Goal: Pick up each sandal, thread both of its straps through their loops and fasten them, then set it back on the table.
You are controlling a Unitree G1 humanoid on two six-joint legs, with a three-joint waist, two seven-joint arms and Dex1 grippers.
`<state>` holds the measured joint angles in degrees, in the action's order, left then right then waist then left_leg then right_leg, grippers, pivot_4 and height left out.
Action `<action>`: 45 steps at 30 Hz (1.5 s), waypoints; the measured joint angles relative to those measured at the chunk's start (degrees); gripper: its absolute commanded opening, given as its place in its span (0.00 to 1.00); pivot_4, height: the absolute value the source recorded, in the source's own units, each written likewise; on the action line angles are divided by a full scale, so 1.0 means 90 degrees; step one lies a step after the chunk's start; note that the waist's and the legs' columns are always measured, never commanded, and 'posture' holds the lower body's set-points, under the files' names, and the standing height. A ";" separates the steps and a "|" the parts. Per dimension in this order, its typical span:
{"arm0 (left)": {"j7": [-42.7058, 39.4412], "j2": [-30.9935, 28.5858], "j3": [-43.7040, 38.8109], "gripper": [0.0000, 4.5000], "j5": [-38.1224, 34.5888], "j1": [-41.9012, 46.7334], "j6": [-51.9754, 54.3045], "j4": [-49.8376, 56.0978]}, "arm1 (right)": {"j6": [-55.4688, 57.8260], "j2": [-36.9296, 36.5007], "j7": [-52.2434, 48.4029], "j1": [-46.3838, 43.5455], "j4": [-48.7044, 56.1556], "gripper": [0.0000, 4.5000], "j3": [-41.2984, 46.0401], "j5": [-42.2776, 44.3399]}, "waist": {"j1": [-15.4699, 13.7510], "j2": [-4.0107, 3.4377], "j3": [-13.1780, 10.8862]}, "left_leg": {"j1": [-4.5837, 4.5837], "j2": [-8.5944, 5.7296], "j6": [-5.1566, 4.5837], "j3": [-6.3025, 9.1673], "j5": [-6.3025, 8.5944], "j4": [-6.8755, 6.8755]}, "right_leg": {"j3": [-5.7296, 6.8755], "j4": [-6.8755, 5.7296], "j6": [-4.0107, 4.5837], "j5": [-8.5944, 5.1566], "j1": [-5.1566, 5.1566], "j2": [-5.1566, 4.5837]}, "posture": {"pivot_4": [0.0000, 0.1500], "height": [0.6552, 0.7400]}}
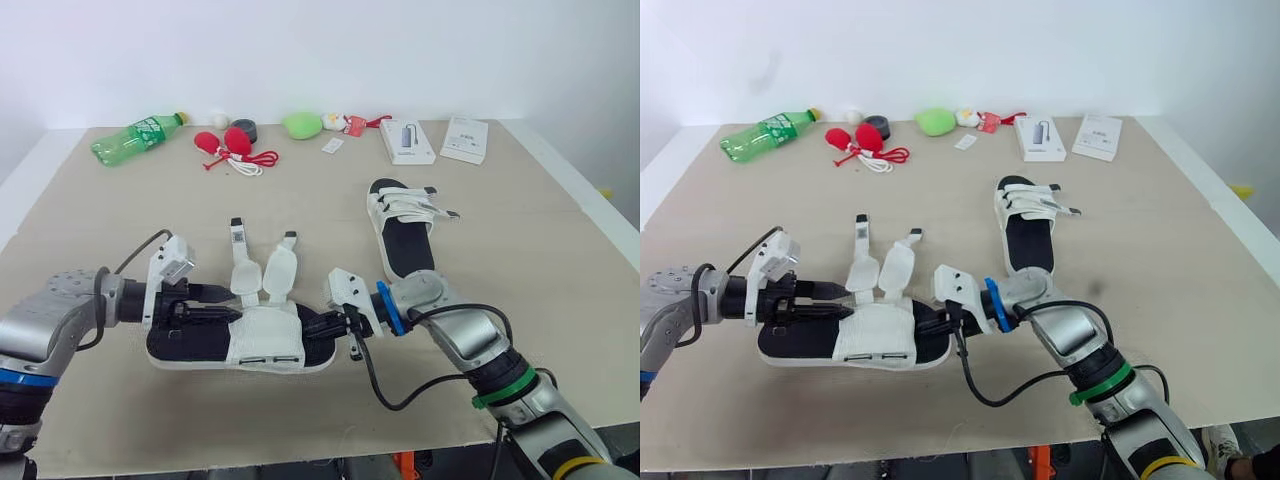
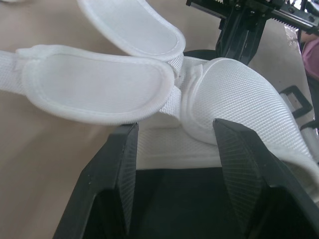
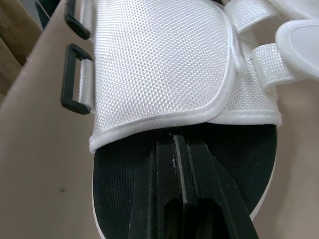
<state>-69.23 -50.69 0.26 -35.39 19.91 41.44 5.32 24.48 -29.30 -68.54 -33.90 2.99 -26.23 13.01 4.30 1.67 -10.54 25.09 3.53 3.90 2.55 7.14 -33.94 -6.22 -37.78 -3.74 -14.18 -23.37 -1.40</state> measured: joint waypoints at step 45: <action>0.1836 0.2515 -0.1045 0.54 -0.0188 0.2950 0.1633 -0.4780 | -0.0485 0.0050 0.0150 -0.0050 -0.0303 0.02 0.0067 -0.0185 | -0.0004 0.0016 0.0009 | 0.0007 -0.0003 0.0001 0.0010 -0.0002 -0.0044 | 0.0004 -0.0037 -0.0013 0.0007 0.0005 0.0005 | 1.00 1.00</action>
<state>-52.71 -28.05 -9.15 -37.08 46.45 56.14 -37.69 20.12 -28.85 -67.19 -34.35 0.26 -25.63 11.34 4.26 1.81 -10.45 25.15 3.51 3.91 2.63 7.13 -34.34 -6.18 -38.11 -3.86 -14.12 -23.33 -1.35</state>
